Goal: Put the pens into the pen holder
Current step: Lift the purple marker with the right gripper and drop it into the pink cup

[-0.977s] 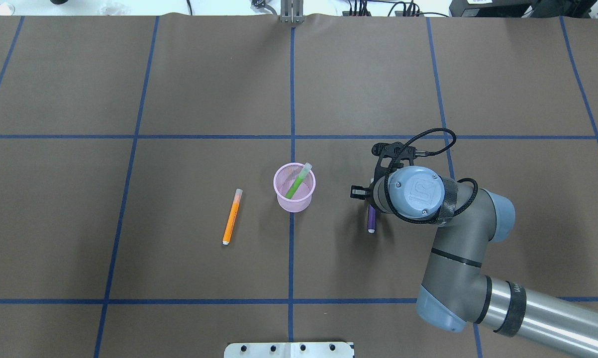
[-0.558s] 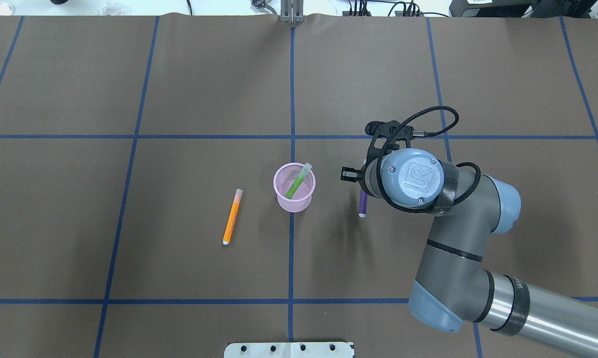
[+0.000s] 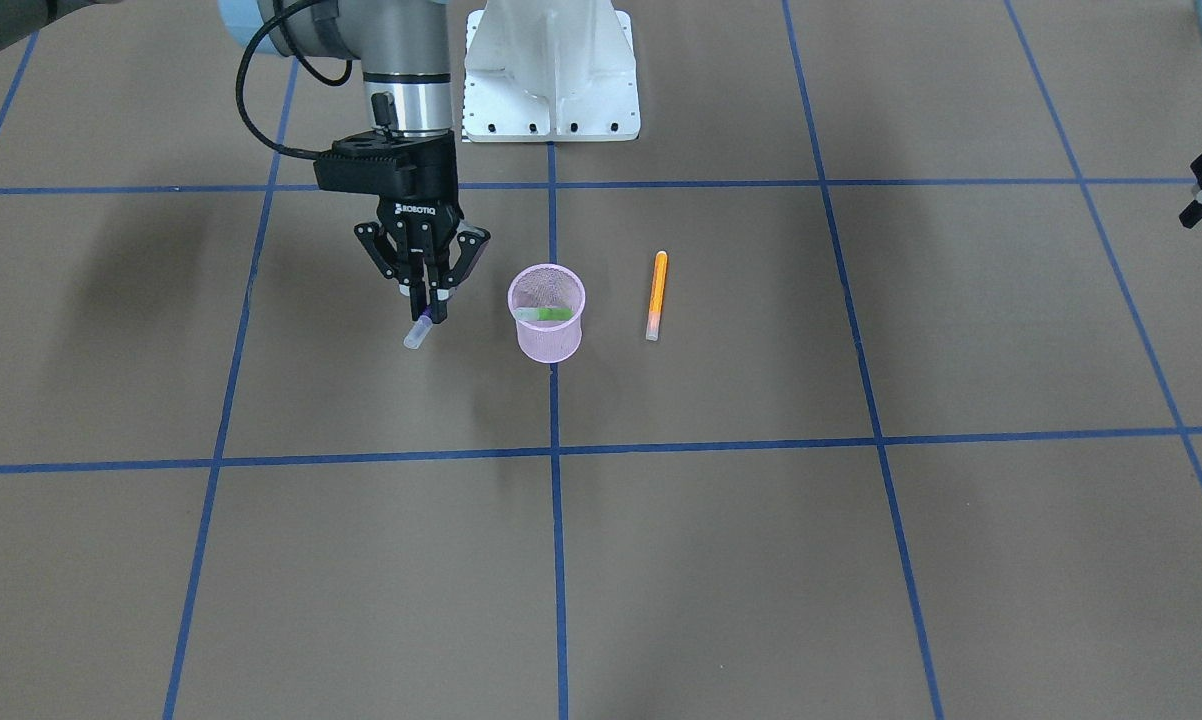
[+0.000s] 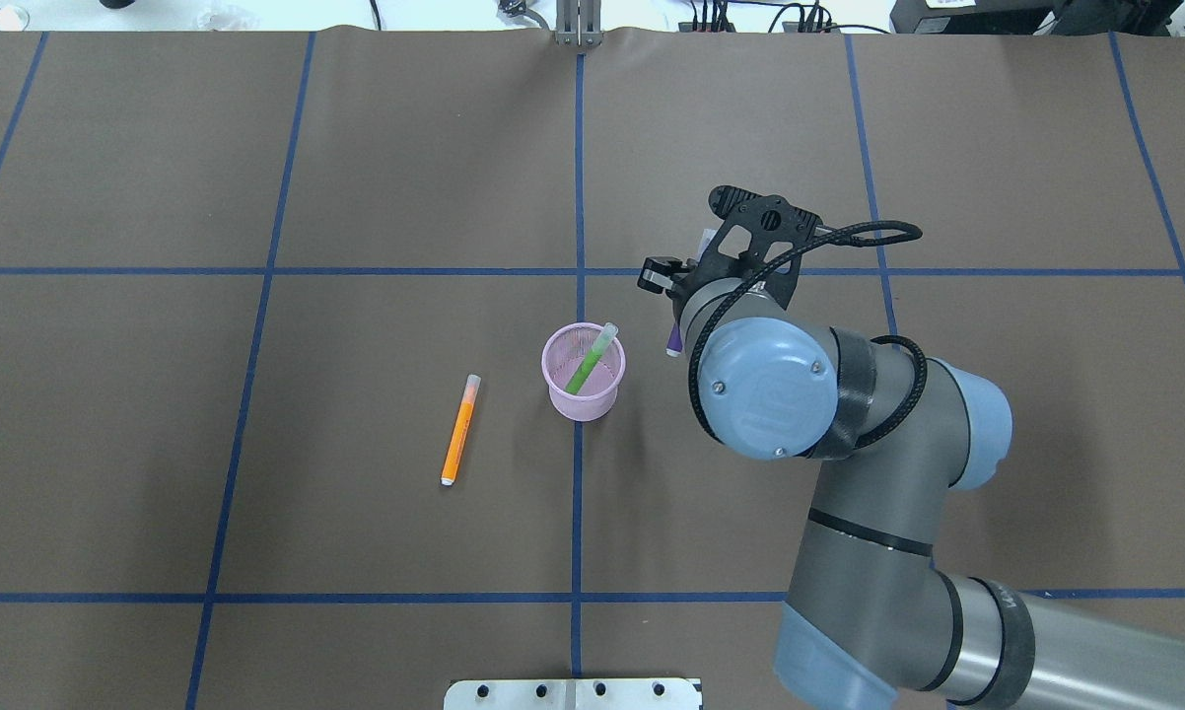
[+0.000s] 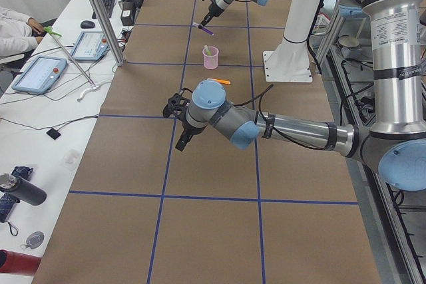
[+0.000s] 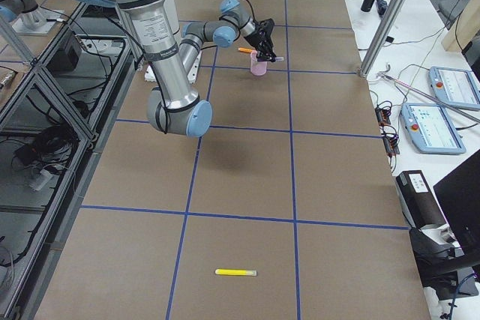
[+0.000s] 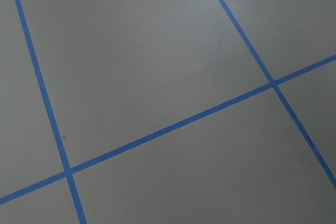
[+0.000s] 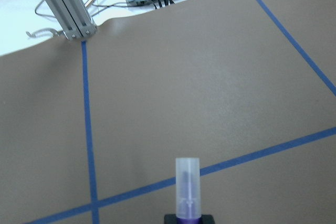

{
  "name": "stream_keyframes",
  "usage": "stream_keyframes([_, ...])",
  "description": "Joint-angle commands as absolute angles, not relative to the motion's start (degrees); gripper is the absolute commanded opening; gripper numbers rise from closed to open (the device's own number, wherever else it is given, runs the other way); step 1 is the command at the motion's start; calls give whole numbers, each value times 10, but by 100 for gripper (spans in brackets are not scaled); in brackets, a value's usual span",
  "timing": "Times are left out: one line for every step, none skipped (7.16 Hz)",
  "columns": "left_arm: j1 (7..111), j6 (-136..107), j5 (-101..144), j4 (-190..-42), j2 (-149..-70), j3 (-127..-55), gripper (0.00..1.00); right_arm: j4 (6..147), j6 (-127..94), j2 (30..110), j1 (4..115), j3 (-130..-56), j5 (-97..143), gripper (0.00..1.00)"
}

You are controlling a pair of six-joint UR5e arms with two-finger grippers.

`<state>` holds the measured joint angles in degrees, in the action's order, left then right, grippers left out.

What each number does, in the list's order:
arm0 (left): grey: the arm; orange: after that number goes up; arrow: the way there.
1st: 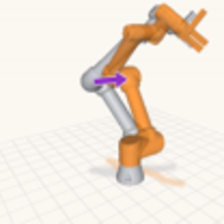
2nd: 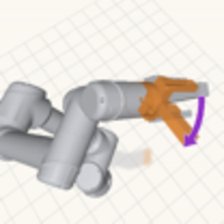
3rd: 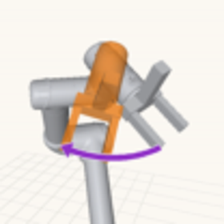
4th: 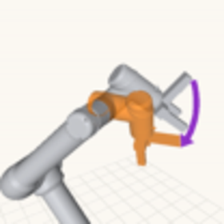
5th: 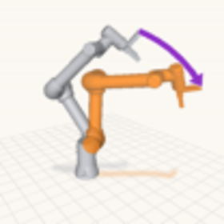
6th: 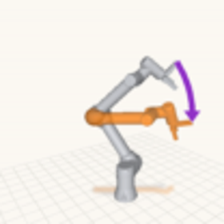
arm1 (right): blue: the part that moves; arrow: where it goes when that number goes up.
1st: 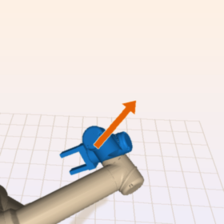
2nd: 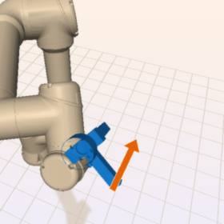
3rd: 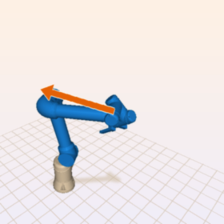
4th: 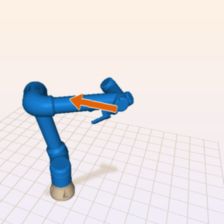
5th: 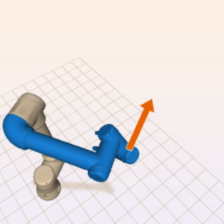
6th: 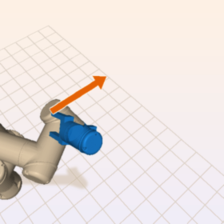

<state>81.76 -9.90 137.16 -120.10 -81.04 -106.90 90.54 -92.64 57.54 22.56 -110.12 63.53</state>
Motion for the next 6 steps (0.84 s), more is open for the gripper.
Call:
stream_keyframes([815,-99,1374,-1201,-819,-1053,100,935,-982,548,169,-1092,513,0])
stream_keyframes([815,-99,1374,-1201,-821,-1051,100,936,-991,541,149,-1077,466,0])
stream_keyframes([815,-99,1375,-1201,-824,-1044,100,935,-993,530,141,-1053,441,0])
stream_keyframes([815,-99,1375,-1201,-827,-1042,100,935,-1000,509,139,-1022,432,0])
stream_keyframes([815,-99,1375,-1201,-827,-1042,100,935,-1005,508,128,-1013,424,0])
stream_keyframes([815,-99,1375,-1201,-827,-1038,100,935,-1005,503,122,-999,411,0])
